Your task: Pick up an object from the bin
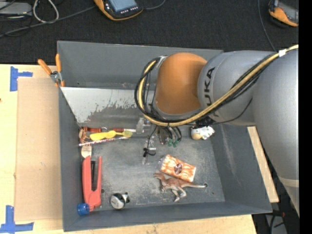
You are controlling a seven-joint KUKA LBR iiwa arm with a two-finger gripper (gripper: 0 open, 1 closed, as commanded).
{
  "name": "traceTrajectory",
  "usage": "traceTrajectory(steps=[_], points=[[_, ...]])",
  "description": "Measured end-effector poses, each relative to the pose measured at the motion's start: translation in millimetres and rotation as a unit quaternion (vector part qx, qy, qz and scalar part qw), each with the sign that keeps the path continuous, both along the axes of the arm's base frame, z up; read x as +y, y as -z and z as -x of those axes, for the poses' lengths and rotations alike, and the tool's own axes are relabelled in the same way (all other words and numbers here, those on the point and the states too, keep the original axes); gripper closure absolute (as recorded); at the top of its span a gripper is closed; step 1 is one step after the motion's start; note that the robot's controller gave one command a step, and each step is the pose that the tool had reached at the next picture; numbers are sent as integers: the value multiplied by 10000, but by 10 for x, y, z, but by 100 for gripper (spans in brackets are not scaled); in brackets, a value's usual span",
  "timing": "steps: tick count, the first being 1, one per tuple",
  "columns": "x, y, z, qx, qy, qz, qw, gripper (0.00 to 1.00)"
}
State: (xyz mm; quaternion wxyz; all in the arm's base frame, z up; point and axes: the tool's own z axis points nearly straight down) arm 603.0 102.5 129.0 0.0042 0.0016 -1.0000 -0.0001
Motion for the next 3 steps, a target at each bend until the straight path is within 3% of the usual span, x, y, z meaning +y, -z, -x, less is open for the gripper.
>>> traceTrajectory(steps=[1, 2, 3], points=[[-4, -50, -17, -35, 10, -3, 10000, 0], [-221, 191, 195, -18, -87, -5, 10000, 0], [-374, -114, 202, -28, 17, -9, 10000, 0]])
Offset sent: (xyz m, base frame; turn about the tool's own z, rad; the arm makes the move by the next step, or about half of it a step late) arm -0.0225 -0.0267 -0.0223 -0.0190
